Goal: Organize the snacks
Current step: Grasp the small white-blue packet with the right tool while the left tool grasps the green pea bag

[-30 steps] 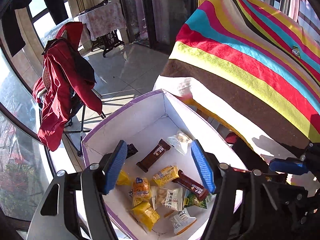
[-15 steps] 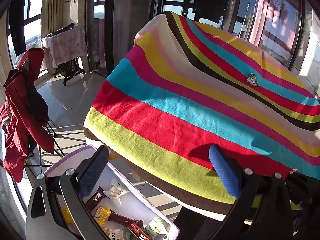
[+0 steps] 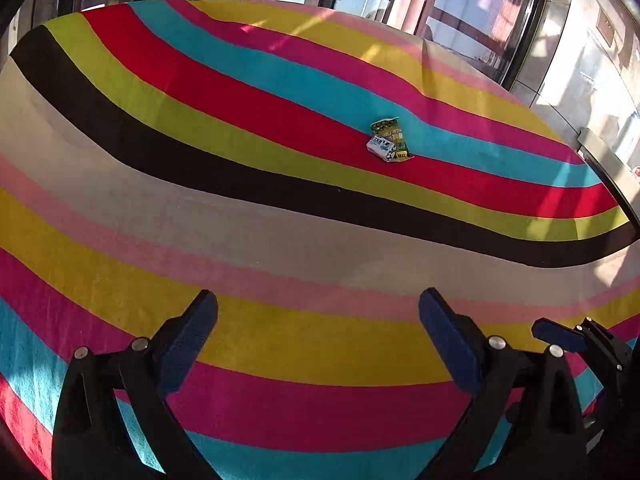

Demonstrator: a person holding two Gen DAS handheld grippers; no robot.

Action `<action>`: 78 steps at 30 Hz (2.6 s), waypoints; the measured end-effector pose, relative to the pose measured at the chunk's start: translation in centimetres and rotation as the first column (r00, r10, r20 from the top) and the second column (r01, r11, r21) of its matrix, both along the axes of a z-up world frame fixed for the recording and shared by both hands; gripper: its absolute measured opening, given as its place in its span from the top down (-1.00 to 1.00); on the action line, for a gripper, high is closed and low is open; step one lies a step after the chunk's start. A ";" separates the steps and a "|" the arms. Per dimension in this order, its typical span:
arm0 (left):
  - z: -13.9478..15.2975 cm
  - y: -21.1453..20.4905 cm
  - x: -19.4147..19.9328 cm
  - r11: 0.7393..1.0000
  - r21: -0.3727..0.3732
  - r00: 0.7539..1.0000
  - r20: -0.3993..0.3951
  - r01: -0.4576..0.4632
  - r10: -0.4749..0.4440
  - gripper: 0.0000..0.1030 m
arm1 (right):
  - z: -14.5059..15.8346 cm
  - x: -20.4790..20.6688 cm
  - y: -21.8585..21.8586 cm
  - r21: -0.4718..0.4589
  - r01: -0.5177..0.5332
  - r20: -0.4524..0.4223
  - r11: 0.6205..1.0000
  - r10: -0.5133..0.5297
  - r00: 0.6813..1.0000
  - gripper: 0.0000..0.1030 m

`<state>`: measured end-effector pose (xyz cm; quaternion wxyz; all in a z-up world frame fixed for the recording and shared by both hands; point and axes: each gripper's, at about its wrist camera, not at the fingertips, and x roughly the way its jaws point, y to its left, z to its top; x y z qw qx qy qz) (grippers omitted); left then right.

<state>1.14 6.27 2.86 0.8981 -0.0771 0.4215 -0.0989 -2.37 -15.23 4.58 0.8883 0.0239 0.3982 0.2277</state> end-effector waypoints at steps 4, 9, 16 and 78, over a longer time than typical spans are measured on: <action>-2.0 0.2 1.4 0.996 -0.089 0.999 -0.032 -0.028 0.025 -0.95 | 0.8 4.8 -0.4 0.004 0.025 0.028 1.000 -0.025 0.999 -0.49; -2.4 -0.1 1.7 0.995 -0.091 0.999 -0.011 -0.036 0.035 -0.95 | 1.4 10.6 0.5 0.017 0.026 0.059 1.000 -0.027 0.998 -0.21; -2.5 -0.3 1.9 0.996 -0.078 0.999 -0.011 -0.035 0.035 -0.96 | 0.2 17.7 4.5 -0.059 -0.020 0.077 0.998 0.025 0.997 0.13; -3.4 -15.8 21.7 0.799 0.351 0.869 -0.114 0.489 -0.482 -0.87 | -1.6 5.0 -13.1 0.035 0.121 0.048 0.992 -0.123 0.991 0.61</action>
